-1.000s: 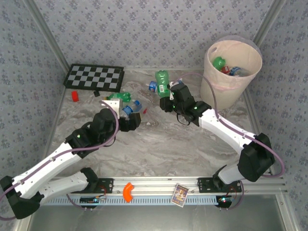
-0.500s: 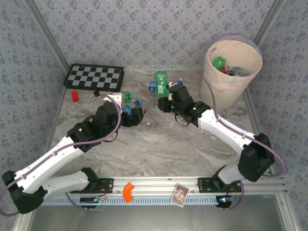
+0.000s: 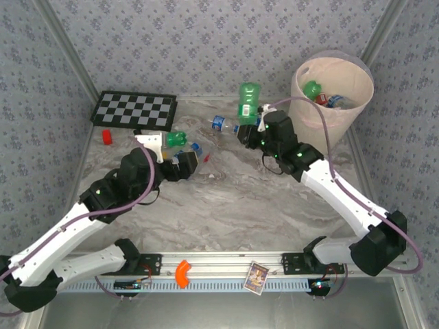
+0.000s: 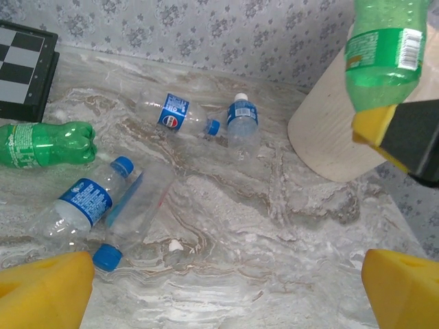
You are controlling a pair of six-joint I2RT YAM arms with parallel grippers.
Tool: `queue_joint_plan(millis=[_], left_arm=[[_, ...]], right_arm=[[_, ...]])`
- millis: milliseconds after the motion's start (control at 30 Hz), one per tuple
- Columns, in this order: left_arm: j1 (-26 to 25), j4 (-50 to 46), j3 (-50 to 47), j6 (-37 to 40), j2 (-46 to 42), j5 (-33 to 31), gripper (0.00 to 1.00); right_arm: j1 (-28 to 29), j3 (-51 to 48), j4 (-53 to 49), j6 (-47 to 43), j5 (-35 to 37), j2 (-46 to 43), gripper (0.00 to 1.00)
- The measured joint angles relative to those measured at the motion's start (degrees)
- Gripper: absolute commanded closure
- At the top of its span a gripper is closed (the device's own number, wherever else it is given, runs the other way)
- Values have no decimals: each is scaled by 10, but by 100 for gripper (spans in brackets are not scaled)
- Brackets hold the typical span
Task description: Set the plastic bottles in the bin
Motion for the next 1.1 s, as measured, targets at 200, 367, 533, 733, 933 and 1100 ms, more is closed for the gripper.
queue_joint_plan(millis=[200,367,533,733,933,1100], left_arm=[[0,0,-31,3,-36,0,0],[0,0,-46,7,-52,0,0],[0,2,-47,8,-64,0,0],[0,8,-60,8,-75,2,0],[0,9,-68,8,-75,2,0],[0,7,-69,8,-78,2,0]], right_arm=[[-72,56,2,47,-15,-6,75],[-142,77,22,114,-32,-5,76],[-204,115,27,179,-34,21,74],[-260,148,42,253,-34,61,74],[-295,177,50,306,-34,118,71],[-313,206,50,328,-39,164,68]])
